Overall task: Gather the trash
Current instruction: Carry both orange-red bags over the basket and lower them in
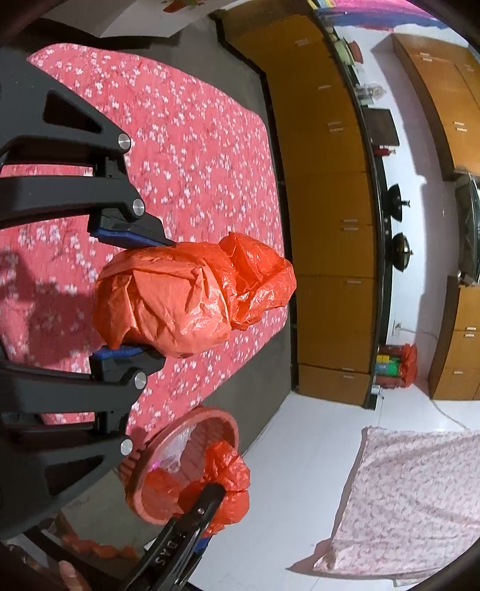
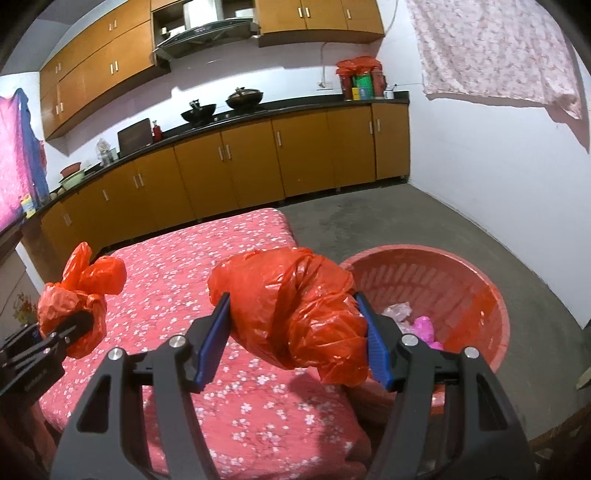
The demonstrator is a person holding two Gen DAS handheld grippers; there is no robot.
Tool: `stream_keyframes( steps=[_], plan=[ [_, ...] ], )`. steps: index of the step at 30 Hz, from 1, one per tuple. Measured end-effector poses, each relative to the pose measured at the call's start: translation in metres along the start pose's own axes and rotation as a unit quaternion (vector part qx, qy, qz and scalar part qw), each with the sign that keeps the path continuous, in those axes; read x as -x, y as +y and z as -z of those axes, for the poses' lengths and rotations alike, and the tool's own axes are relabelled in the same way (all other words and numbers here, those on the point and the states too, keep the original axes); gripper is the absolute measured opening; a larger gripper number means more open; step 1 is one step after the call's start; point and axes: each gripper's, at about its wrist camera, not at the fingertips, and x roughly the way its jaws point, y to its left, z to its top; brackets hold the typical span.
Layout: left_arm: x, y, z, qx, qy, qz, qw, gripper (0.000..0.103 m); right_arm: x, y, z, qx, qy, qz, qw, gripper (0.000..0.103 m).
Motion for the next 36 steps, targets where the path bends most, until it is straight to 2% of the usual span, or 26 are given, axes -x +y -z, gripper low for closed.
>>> stream_keyframes(
  steps=[12,24,36],
  plan=[
    [-0.01,-0.037,-0.002,-0.022,0.01,0.048,0.9986,0.041,0.01,-0.039,0.002,-0.034,-0.01,0.042,0.998,0.063],
    [-0.027,-0.068,-0.008,-0.041,0.018,0.08,0.9958,0.041,0.007,-0.062,0.004,-0.057,-0.011,0.075,0.996,0.063],
    [-0.054,-0.106,-0.016,-0.065,0.03,0.151,0.9859,0.041,0.001,-0.102,0.001,-0.084,-0.017,0.118,0.989,0.063]
  ],
)
